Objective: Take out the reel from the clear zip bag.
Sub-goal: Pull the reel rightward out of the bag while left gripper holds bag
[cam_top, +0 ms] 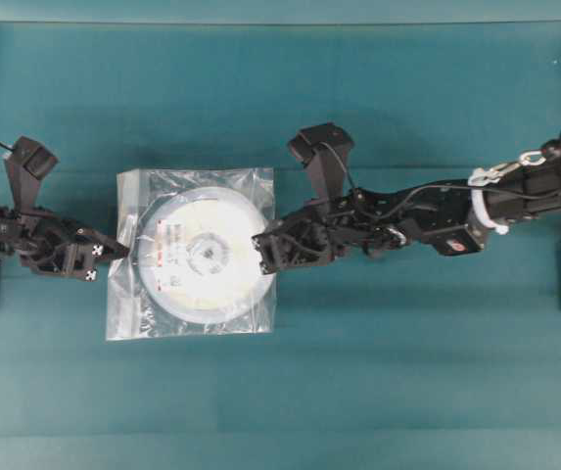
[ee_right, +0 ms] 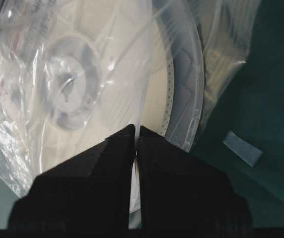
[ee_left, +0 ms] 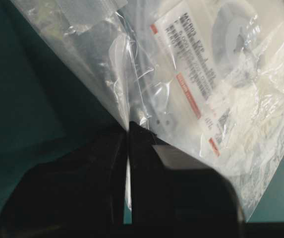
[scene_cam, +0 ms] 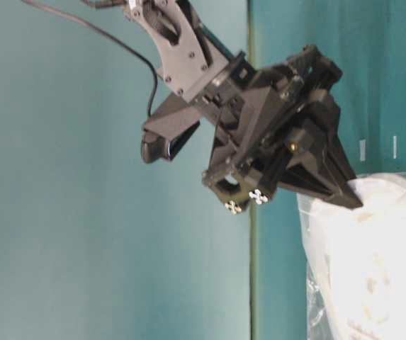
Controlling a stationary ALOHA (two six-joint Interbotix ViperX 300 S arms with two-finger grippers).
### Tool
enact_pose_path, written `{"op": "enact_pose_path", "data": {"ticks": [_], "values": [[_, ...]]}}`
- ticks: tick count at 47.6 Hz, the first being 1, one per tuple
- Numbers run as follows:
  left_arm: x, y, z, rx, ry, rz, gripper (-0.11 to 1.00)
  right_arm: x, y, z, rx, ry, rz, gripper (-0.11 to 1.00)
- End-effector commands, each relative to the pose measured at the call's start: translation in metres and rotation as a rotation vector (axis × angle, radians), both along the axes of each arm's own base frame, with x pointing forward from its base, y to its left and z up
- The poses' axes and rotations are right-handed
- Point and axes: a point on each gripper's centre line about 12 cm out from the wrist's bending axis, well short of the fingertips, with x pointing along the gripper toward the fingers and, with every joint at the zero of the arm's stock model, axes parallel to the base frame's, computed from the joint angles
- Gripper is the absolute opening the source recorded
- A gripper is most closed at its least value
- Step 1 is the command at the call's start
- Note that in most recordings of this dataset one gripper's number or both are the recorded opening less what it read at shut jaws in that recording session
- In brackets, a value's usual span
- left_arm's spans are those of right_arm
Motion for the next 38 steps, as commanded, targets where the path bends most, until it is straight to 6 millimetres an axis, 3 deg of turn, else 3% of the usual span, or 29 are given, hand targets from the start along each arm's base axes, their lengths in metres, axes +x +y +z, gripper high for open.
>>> {"op": "enact_pose_path", "data": {"ticks": [1, 17, 38], "values": [[0.000, 0.000, 0.000, 0.003, 0.003, -0.006, 0.00, -0.005, 0.000, 0.011, 0.001, -0.023, -0.006, 0.04], [0.000, 0.000, -0.001, 0.003, 0.005, -0.006, 0.00, -0.047, -0.002, 0.011, 0.007, 0.021, -0.020, 0.04], [0.000, 0.000, -0.001, 0.003, 0.010, -0.007, 0.00, -0.075, 0.002, 0.011, 0.015, 0.050, -0.019, 0.04]]}}
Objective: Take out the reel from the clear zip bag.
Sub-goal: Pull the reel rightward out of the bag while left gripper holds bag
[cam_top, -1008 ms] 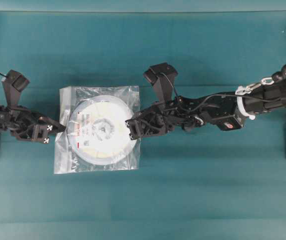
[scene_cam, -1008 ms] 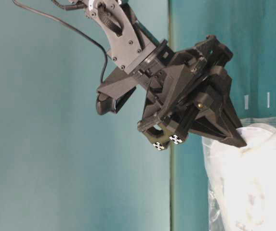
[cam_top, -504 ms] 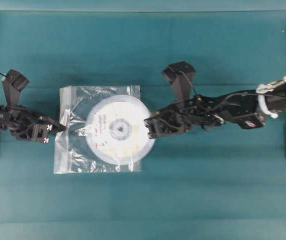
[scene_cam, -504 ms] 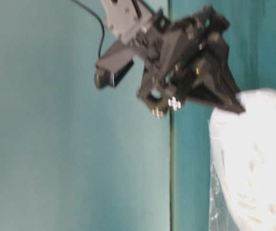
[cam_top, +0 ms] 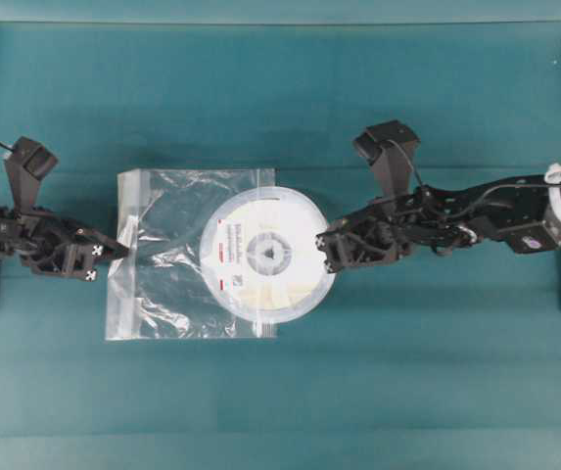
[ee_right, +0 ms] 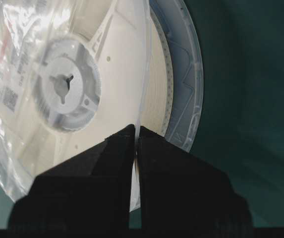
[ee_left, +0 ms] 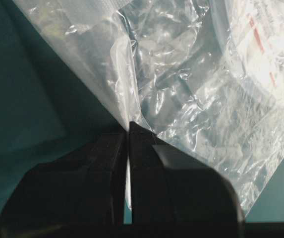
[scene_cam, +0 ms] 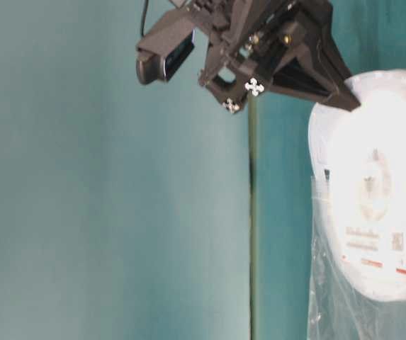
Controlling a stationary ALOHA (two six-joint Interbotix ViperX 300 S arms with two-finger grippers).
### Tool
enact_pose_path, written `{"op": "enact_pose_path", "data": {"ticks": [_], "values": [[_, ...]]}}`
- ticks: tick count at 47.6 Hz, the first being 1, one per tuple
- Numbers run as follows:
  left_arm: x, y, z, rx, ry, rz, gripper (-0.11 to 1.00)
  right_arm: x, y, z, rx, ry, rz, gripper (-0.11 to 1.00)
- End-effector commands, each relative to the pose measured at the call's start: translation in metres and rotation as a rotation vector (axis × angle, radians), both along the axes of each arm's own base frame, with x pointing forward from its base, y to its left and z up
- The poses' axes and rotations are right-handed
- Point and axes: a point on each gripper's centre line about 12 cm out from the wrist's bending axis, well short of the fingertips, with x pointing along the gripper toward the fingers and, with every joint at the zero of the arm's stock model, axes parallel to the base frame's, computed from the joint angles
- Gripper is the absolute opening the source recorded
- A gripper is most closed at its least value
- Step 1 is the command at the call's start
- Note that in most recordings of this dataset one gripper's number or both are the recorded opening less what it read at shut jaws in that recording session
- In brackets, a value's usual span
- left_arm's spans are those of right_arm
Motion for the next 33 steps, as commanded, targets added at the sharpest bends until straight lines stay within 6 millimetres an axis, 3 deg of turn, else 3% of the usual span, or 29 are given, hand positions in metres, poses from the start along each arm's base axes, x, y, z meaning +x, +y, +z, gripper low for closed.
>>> {"op": "enact_pose_path", "data": {"ticks": [1, 33], "values": [[0.000, -0.001, -0.001, 0.001, 0.011, -0.005, 0.00, -0.003, 0.001, 0.005, 0.004, -0.012, -0.001, 0.04], [-0.001, -0.001, -0.002, 0.009, 0.027, -0.015, 0.00, -0.037, 0.007, 0.008, 0.022, 0.026, 0.009, 0.04]]}}
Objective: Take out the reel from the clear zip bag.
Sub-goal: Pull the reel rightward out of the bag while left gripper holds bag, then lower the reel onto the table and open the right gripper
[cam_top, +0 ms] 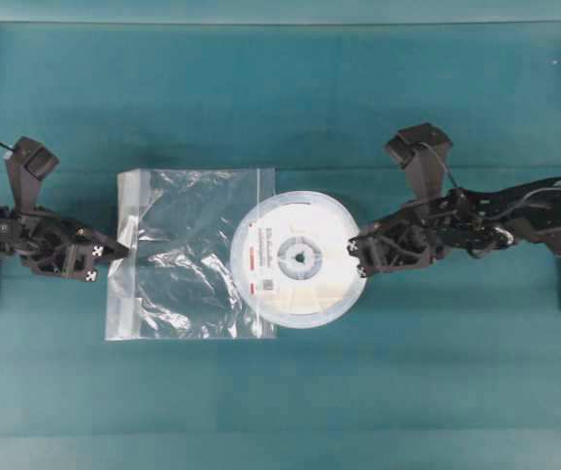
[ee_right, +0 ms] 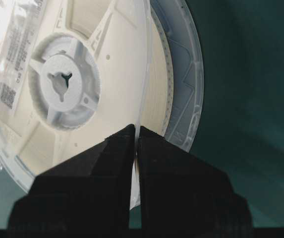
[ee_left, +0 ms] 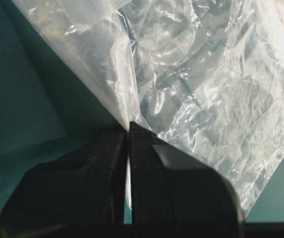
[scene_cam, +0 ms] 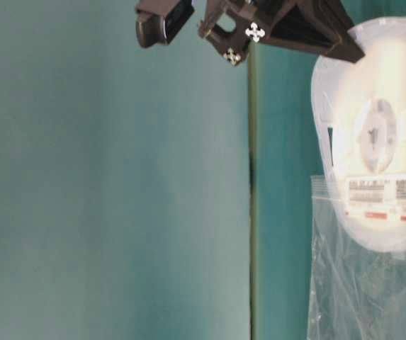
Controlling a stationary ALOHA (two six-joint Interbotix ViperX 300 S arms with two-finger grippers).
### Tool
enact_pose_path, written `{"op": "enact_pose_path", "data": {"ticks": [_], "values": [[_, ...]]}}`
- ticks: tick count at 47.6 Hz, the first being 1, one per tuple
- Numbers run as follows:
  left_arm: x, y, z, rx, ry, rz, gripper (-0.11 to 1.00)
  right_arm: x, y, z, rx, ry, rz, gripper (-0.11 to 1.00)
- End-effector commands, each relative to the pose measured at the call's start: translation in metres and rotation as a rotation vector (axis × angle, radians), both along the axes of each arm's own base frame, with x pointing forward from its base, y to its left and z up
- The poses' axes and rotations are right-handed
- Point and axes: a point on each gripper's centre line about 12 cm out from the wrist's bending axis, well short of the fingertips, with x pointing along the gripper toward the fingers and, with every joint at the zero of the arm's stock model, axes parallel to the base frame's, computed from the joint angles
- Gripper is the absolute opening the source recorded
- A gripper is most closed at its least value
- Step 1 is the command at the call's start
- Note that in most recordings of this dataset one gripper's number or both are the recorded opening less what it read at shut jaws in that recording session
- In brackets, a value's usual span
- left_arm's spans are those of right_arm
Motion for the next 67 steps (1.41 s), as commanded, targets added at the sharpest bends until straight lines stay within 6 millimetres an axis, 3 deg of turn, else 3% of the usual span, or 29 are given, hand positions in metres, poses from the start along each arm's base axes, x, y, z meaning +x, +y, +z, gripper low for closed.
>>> {"op": "enact_pose_path", "data": {"ticks": [1, 23, 67], "values": [[-0.001, -0.001, -0.002, 0.005, 0.013, -0.010, 0.00, -0.002, 0.001, 0.006, 0.003, -0.017, -0.001, 0.04], [0.000, -0.001, -0.001, 0.009, 0.012, -0.013, 0.00, -0.030, 0.003, 0.002, 0.040, -0.001, -0.051, 0.04], [0.000, 0.000, -0.001, 0.008, 0.013, -0.013, 0.00, -0.060, 0.006, 0.004, 0.046, 0.000, -0.056, 0.04]]}}
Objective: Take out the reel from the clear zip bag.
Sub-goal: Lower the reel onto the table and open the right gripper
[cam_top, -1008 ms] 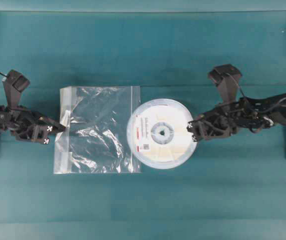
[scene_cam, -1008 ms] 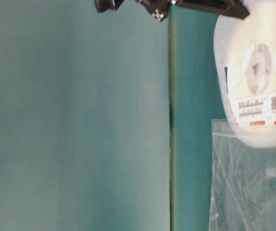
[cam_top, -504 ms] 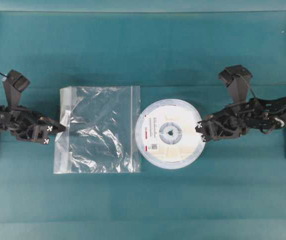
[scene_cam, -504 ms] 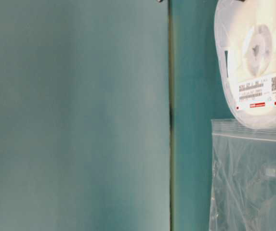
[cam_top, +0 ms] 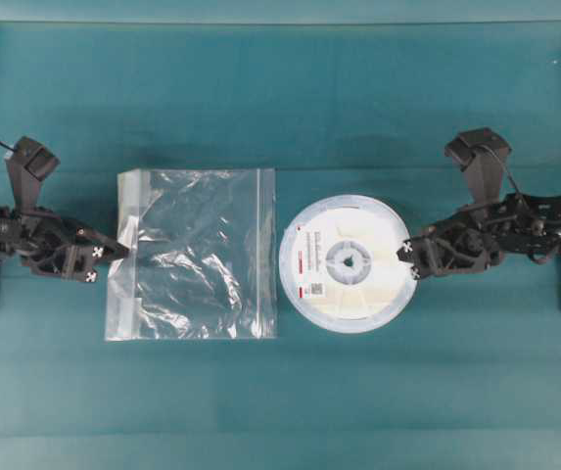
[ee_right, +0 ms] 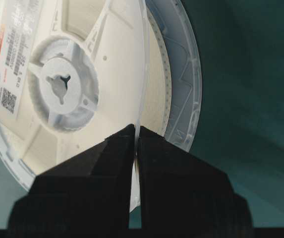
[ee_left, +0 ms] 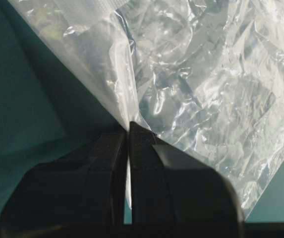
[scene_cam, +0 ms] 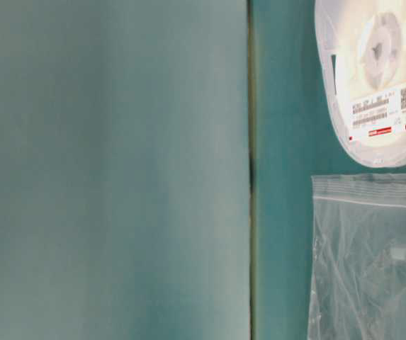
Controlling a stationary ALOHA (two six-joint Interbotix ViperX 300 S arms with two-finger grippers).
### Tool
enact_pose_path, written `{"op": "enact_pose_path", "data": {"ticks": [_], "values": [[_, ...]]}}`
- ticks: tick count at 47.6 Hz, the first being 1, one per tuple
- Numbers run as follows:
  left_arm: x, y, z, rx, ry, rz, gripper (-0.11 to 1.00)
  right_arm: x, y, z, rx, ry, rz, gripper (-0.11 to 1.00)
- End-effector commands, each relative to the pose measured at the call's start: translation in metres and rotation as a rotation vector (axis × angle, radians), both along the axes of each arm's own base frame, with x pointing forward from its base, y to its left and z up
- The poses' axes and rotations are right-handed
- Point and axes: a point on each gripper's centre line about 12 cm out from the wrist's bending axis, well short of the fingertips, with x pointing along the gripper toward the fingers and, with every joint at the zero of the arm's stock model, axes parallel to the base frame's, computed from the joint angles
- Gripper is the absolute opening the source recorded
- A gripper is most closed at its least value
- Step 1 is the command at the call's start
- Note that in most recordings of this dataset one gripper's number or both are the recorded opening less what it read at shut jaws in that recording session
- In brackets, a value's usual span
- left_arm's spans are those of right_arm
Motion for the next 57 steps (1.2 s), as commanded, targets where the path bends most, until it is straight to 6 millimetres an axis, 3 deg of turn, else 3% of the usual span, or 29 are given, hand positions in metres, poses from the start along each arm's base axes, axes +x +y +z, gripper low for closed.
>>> {"op": "enact_pose_path", "data": {"ticks": [1, 47, 52, 57], "values": [[0.0004, -0.0004, -0.0009, 0.002, 0.008, -0.006, 0.00, -0.0011, -0.0003, 0.0035, 0.004, -0.014, -0.009, 0.04], [0.0010, -0.0004, -0.0007, 0.004, 0.007, -0.008, 0.00, -0.0060, -0.0024, 0.0053, 0.003, -0.021, -0.018, 0.05], [0.0015, -0.0003, -0.0004, 0.003, 0.005, -0.006, 0.00, -0.0061, -0.0023, 0.0052, 0.004, -0.019, -0.017, 0.19], [0.0037, 0.0000, 0.0008, 0.006, -0.001, -0.009, 0.00, -0.0065, -0.0019, 0.0048, 0.007, -0.014, -0.016, 0.48]]}}
